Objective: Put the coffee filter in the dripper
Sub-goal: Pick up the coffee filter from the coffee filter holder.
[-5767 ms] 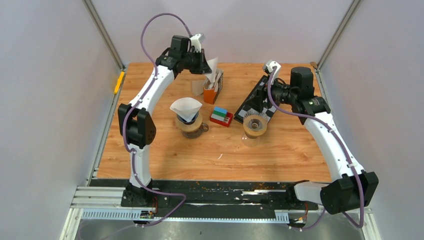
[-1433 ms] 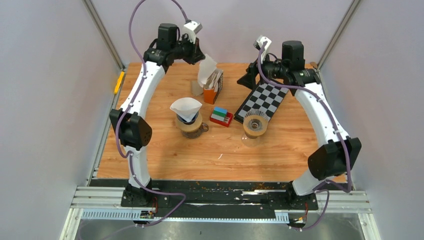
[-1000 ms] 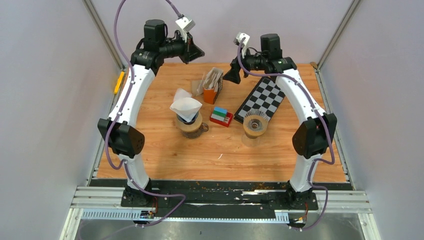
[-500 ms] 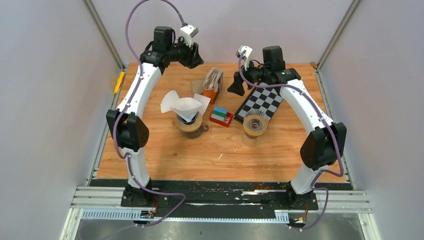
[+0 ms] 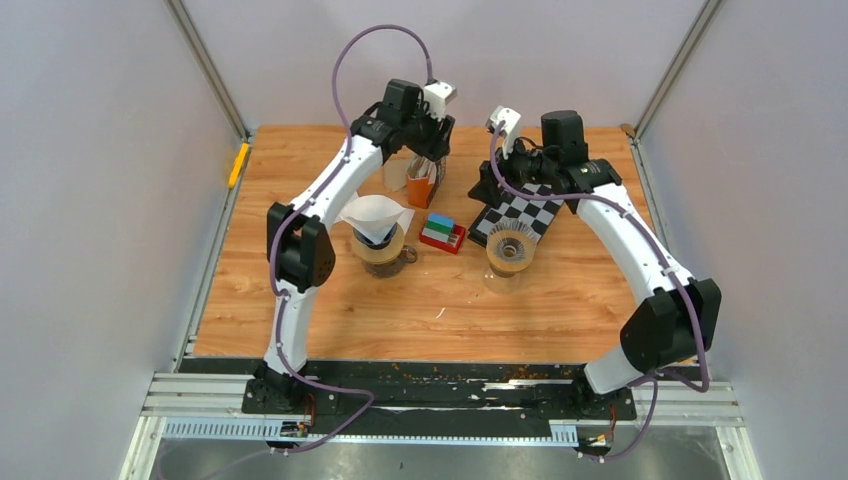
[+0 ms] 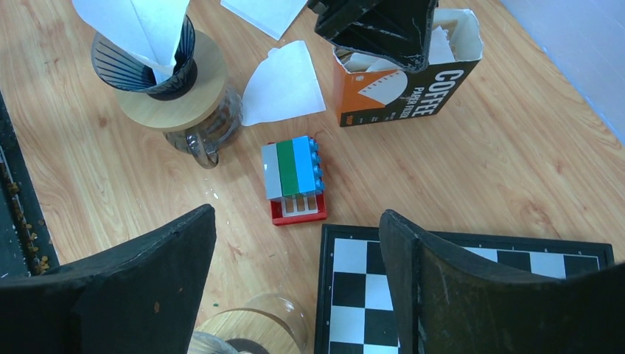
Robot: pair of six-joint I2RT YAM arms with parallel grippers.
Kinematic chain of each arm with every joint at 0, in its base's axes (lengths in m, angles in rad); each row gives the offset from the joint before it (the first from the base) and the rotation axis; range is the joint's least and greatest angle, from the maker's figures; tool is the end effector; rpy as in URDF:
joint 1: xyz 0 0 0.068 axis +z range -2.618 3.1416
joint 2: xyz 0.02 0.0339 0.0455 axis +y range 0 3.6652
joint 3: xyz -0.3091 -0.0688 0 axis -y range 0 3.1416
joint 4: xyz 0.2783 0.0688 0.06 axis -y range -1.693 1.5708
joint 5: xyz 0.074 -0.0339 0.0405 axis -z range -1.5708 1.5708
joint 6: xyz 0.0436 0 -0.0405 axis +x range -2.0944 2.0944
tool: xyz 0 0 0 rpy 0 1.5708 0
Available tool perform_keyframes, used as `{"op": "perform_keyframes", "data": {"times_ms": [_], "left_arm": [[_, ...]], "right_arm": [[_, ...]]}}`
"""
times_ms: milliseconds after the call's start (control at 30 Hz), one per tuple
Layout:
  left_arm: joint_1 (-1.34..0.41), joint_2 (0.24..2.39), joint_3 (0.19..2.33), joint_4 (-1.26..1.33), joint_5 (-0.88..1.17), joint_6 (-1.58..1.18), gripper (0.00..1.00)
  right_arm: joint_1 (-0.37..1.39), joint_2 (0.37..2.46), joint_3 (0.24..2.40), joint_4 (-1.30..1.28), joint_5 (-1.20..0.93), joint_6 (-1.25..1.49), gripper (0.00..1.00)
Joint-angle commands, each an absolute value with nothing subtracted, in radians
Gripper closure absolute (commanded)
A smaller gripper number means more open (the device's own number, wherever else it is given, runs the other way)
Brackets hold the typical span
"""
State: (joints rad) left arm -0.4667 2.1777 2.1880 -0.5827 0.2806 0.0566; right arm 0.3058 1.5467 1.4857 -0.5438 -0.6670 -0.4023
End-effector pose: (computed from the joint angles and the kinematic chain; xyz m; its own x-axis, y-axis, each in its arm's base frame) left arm 0.5048 -0.2679 0.3675 -0.4467 0.2859 -0.8477 0.6666 0.7384 -0.1022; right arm 0.3572 0.1410 0.4039 -0.2163 -0.3909 -0.8947 -0.8765 0.4814 0.0016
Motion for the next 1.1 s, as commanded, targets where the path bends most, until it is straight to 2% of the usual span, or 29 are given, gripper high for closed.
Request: {"op": "perform_keyframes", "data": {"times_ms": [0,167,367,733,1067], "left_arm": [[-0.475,2.211,2.271,-0.561,0.143,0.042,0.4],[-0.48,2.247,2.299,-0.562,0.088,0.039,0.51],[-0.48,2.261,2.301,-0.552,0.12,0.024,0.66],[-0.48,2.29,2.329,-0.559,0.162,-0.018,0.69],[-0.48,2.307,2.369,-0.569,0.194,-0.043,0.97]], "right_arm": [[0.292,1.469,1.446,-0.512,-0.657,-0.403,0.19],[0.287,1.436,1.409,-0.513,-0.659,-0.4,0.19],[0.285,1.427,1.393,-0.518,-0.66,-0.398,0.2],[0.278,1.421,1.377,-0.52,-0.658,-0.394,0.2],[0.273,1.406,1.368,-0.532,-0.651,-0.397,0.2]]}}
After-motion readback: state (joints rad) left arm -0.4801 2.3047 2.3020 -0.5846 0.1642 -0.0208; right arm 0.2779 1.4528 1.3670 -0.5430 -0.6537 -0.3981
